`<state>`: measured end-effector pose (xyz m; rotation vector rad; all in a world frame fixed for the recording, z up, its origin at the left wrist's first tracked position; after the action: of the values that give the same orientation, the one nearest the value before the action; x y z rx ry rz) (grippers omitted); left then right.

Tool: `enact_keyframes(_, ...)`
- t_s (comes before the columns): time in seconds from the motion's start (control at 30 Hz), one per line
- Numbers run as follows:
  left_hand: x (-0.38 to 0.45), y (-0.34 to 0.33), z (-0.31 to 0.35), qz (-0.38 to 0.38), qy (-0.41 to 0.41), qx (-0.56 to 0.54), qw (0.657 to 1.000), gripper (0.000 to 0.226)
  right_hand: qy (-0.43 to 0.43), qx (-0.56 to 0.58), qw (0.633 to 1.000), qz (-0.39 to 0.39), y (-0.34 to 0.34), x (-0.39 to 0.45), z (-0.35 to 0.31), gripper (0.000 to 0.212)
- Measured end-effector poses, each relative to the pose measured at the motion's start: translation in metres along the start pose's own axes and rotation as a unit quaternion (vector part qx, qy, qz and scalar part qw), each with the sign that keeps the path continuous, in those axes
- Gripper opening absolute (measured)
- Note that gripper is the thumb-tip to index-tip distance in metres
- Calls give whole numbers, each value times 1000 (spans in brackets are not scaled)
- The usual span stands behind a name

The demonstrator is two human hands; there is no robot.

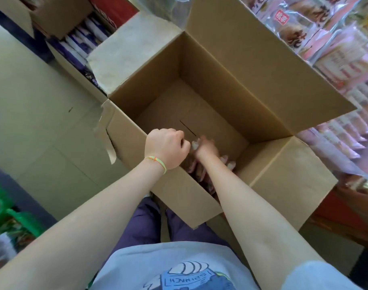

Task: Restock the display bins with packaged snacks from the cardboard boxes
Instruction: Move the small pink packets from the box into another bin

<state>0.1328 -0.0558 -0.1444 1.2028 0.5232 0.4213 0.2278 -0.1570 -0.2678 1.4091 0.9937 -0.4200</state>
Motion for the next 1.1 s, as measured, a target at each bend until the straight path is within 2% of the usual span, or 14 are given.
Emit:
enact_keyframes(0.13,2,-2,-2,-11,10,13,1000,36,21,108,994,28,10,-2,10,56)
enact_keyframes(0.23,0,-5,-6,-48,40,13,998,35,90,201,974,59,46,-25,12,62)
enact_keyframes(0.3,3,-1,-10,-82,109,-101,985,35,139,285,947,56,80,-52,18,62)
enact_keyframes(0.33,5,-1,-9,-116,157,-225,955,43,166,335,926,40,97,-70,21,62)
enact_keyframes(0.4,6,4,18,-211,205,-496,817,66,229,416,880,-9,128,-109,28,61)
enact_keyframes(0.47,3,18,69,-310,137,-613,714,62,268,488,830,-29,154,-143,38,64)
enact_keyframes(0.53,2,42,113,-323,85,-684,649,45,259,583,770,-8,178,-161,55,67)
enact_keyframes(0.6,7,61,145,-286,75,-751,591,41,263,659,704,1,192,-171,76,55)
enact_keyframes(0.7,14,80,190,-266,56,-817,509,39,241,656,715,22,202,-183,118,50)
enact_keyframes(0.73,17,82,202,-266,56,-824,497,38,238,660,712,18,200,-184,131,46)
enact_keyframes(0.83,22,80,231,-276,78,-827,484,43,261,706,658,-7,198,-189,152,42)
enact_keyframes(0.93,23,73,262,-290,115,-807,501,43,243,738,630,-4,198,-186,166,59)
enact_keyframes(1.0,26,65,276,-299,138,-795,510,39,233,737,634,30,207,-184,176,61)
enact_keyframes(1.1,39,52,281,-275,158,-795,517,47,195,792,567,118,228,-174,215,38)
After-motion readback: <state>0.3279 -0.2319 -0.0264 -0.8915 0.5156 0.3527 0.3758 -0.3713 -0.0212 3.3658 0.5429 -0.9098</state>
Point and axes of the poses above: each hand's wrist, its own x-axis towards the middle knuckle, its own y-axis out of the back of the hand, z = x × y, the point moved 9 cm from there along x, towards the middle knuckle, and after that the axes turned 2 degrees about -x, right-handed, at the moved point
